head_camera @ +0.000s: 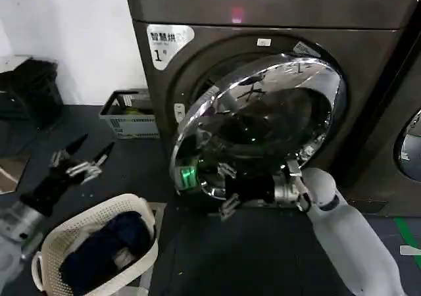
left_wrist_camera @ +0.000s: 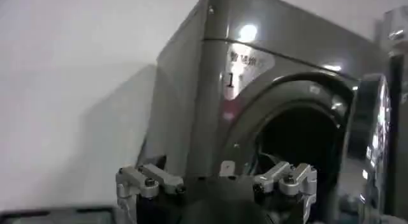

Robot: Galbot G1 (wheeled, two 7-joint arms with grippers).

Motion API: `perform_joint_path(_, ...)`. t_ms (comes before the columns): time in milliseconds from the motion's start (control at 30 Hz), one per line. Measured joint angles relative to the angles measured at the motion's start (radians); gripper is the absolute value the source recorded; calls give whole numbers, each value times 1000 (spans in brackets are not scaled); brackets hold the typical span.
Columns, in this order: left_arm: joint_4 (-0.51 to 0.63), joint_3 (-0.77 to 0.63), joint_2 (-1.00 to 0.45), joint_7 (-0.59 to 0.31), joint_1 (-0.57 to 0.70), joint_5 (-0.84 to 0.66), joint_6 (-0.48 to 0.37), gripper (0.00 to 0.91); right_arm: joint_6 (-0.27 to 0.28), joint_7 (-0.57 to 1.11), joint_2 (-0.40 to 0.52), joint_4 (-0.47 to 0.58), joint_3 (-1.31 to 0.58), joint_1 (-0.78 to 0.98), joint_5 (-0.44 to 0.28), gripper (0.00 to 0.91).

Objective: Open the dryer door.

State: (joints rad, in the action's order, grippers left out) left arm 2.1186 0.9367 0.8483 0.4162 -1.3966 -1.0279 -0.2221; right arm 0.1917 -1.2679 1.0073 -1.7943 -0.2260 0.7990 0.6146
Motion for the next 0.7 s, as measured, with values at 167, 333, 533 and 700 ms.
perform_joint_path(167,-56,-59,-61,75,63,-16,1,907,-9,-44,-20,4,-33,31,3,907)
perform_joint_path(333,-87,-137,-112,124,135,-8,-26,907,-21,-104,-28,26,-78,61,4,907)
perform_joint_path(533,-97,-231,-149,174,193,24,-35,907,-33,-146,-32,22,-168,108,17,907)
perform_joint_path(700,-113,-313,-160,199,241,41,-28,907,-33,-156,-38,1,-269,157,47,907)
